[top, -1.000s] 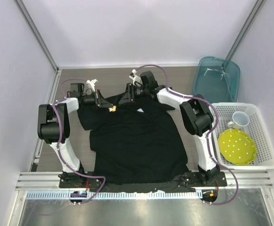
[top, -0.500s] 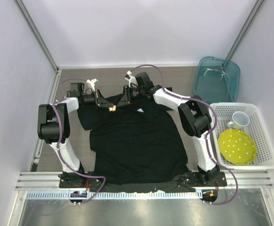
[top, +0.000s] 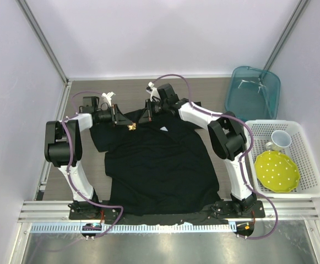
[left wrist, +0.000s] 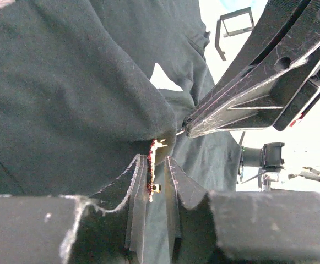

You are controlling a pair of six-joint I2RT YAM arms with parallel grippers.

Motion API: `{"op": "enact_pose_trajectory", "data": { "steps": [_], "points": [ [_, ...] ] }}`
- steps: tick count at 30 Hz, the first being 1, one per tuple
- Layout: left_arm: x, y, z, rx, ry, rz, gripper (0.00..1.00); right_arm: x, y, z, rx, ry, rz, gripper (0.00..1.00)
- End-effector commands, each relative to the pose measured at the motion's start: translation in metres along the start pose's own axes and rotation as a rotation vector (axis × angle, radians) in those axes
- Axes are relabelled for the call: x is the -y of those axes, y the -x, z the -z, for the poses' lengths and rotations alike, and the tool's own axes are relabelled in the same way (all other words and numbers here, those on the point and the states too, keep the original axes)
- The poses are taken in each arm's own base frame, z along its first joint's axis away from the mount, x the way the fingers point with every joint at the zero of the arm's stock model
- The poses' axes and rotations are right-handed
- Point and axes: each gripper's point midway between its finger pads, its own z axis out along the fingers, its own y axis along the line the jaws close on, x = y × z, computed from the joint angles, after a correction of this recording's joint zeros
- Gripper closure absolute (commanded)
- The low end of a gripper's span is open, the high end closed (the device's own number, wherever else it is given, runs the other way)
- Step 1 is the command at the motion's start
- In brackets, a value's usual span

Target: Pin the brooch onto the clothing

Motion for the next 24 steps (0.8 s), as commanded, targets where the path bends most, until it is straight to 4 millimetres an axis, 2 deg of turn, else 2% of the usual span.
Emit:
{"op": "enact_pose_trajectory", "data": {
  "steps": [1,10,19,24],
  "points": [
    [0.013,0.009,0.001,0.006,-0.042,-0.053,0.73,-0.006,0.018,0.002,0.052,-0.015,0.041,0.99],
    [0.007,0.002,0.01,0.018,-0.022,-0.031,0.63,-0.003,0.019,0.003,0.064,-0.027,0.015,0.99],
    [-0.003,-0.021,0.01,-0.001,0.005,0.028,0.58,0.0,0.018,0.007,0.071,-0.037,0.003,0.99],
    [-0.004,-0.025,0.009,0.007,0.004,0.033,0.58,0.001,0.015,0.008,0.069,-0.042,-0.004,0.99]
  ]
}}
